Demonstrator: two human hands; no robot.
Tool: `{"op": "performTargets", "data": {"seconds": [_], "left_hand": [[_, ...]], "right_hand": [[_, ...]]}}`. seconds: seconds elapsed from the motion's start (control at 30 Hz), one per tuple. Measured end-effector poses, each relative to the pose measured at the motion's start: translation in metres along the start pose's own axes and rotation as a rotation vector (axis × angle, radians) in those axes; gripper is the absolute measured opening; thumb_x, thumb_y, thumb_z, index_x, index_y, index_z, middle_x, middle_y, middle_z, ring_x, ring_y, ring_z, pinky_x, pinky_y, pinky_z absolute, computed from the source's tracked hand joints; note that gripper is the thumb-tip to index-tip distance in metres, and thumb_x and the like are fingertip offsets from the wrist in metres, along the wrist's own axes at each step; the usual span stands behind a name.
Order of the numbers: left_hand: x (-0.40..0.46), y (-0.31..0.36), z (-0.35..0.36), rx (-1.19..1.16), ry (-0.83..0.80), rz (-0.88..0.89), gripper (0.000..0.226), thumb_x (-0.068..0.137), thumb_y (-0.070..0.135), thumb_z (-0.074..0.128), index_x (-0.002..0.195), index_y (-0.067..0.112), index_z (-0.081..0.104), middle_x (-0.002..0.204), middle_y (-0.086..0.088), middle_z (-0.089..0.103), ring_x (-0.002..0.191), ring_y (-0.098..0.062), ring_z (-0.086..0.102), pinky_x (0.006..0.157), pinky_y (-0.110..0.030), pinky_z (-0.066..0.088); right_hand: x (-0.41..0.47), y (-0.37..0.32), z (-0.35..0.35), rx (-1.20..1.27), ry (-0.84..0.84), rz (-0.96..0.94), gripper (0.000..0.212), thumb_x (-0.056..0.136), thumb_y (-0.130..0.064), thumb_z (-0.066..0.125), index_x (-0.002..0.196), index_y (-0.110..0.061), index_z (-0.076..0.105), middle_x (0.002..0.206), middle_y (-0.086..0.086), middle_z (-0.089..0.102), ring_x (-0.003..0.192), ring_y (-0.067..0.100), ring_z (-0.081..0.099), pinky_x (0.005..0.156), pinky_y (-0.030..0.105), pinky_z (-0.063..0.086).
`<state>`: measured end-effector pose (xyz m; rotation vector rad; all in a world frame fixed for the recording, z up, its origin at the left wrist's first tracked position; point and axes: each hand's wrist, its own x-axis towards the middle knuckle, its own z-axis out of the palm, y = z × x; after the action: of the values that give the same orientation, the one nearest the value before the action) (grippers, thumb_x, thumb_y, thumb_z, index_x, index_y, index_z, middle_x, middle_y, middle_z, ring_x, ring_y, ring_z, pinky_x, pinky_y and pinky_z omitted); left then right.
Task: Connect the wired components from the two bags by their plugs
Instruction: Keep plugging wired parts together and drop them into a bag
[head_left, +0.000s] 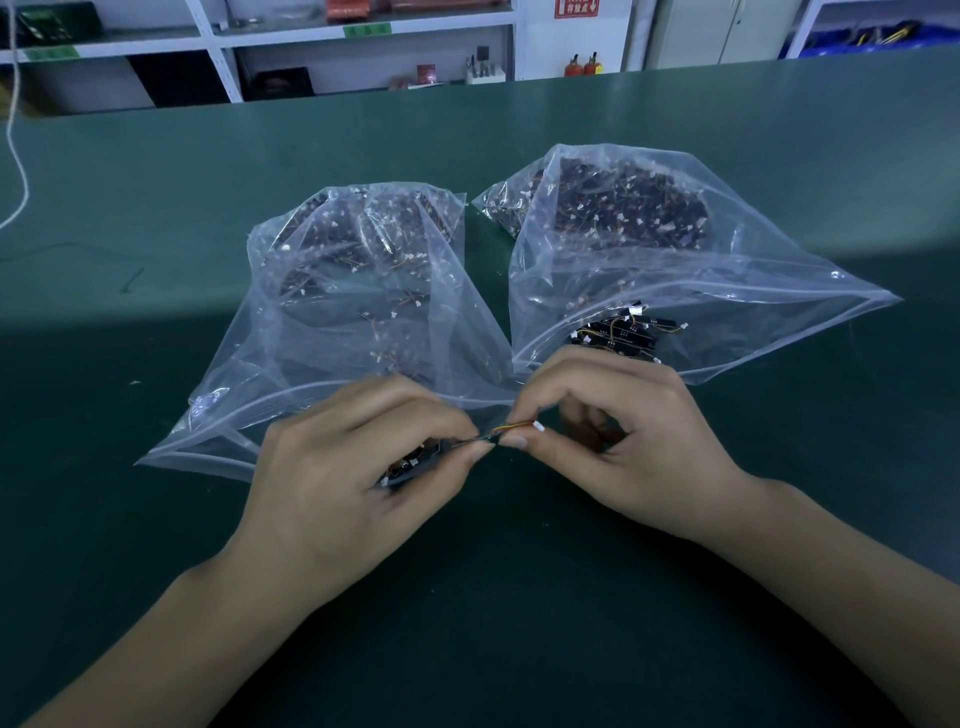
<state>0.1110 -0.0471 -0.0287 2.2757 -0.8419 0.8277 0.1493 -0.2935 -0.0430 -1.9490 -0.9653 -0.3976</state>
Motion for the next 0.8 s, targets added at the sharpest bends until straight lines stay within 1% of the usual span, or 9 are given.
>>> {"op": "performTargets", "data": {"seconds": [0.23,0.37,0.43,0.5,0.57,0.63,0.7,0.73,0.8], "left_hand": [[-0.002,-0.005,0.004,0.023,-0.022,-0.018,0.016,0.1,0.026,0.078,0.089,0.015,0.082,0.087,0.008,0.072,0.075,-0.014,0.067,0.062,-0.037,0.053],[-0.001,-0.002,0.001,0.022,-0.006,-0.032,0.025,0.101,0.036,0.077,0.09,0.014,0.082,0.083,0.008,0.074,0.076,-0.015,0.071,0.067,-0.037,0.056],[-0.002,-0.003,0.0,0.039,0.02,-0.053,0.034,0.105,0.036,0.071,0.081,0.012,0.079,0.077,0.007,0.072,0.072,-0.018,0.07,0.067,-0.038,0.055],[-0.003,-0.005,-0.002,0.073,0.006,-0.071,0.046,0.108,0.034,0.065,0.071,0.009,0.074,0.071,0.003,0.069,0.069,-0.023,0.07,0.063,-0.042,0.054],[-0.003,-0.007,-0.003,0.126,-0.006,-0.068,0.05,0.11,0.034,0.061,0.069,0.009,0.072,0.073,0.002,0.071,0.08,-0.022,0.075,0.066,-0.043,0.057],[-0.002,-0.01,-0.002,0.174,-0.025,-0.057,0.047,0.111,0.035,0.059,0.072,0.012,0.074,0.083,0.007,0.076,0.105,-0.017,0.075,0.084,-0.044,0.058],[0.0,-0.013,-0.001,0.219,-0.07,-0.038,0.037,0.109,0.037,0.06,0.084,0.017,0.079,0.103,0.013,0.077,0.121,-0.017,0.067,0.1,-0.044,0.05],[0.001,-0.014,-0.001,0.242,-0.097,-0.043,0.032,0.107,0.037,0.06,0.089,0.02,0.079,0.11,0.015,0.076,0.124,-0.017,0.063,0.103,-0.041,0.047],[0.0,-0.016,-0.001,0.282,-0.16,-0.086,0.022,0.104,0.037,0.061,0.095,0.025,0.078,0.112,0.018,0.072,0.119,-0.016,0.06,0.101,-0.035,0.04]], "right_hand": [[-0.001,0.002,-0.001,-0.026,-0.014,-0.006,0.006,0.096,-0.017,0.08,0.094,-0.014,0.076,0.089,-0.011,0.065,0.058,0.013,0.045,0.061,0.011,0.034],[0.002,0.012,-0.011,-0.118,0.034,-0.014,0.006,0.096,-0.019,0.08,0.093,-0.015,0.077,0.088,-0.026,0.059,0.06,0.007,0.043,0.064,0.009,0.033],[0.004,0.02,-0.022,-0.185,0.101,0.014,0.005,0.094,-0.019,0.081,0.093,-0.015,0.08,0.085,-0.028,0.059,0.06,0.007,0.043,0.064,0.01,0.033],[0.005,0.029,-0.034,-0.265,0.155,0.06,0.004,0.092,-0.018,0.084,0.092,-0.015,0.081,0.08,-0.033,0.056,0.061,0.002,0.046,0.063,0.01,0.034],[0.005,0.037,-0.041,-0.344,0.204,0.126,0.005,0.091,-0.021,0.085,0.091,-0.017,0.083,0.079,-0.031,0.059,0.064,-0.002,0.052,0.063,0.014,0.039],[0.004,0.043,-0.044,-0.376,0.271,0.21,0.006,0.091,-0.027,0.085,0.092,-0.022,0.084,0.08,-0.02,0.068,0.067,0.003,0.056,0.063,0.027,0.046],[0.003,0.046,-0.046,-0.414,0.299,0.272,0.005,0.092,-0.032,0.083,0.093,-0.027,0.084,0.082,-0.015,0.071,0.07,0.007,0.059,0.064,0.037,0.052],[0.003,0.046,-0.046,-0.444,0.301,0.296,0.005,0.093,-0.034,0.082,0.094,-0.029,0.084,0.083,-0.016,0.072,0.07,0.006,0.06,0.065,0.038,0.053],[0.002,0.048,-0.048,-0.508,0.31,0.344,0.007,0.094,-0.038,0.079,0.095,-0.032,0.083,0.083,-0.016,0.072,0.067,0.003,0.057,0.065,0.036,0.053]]}}
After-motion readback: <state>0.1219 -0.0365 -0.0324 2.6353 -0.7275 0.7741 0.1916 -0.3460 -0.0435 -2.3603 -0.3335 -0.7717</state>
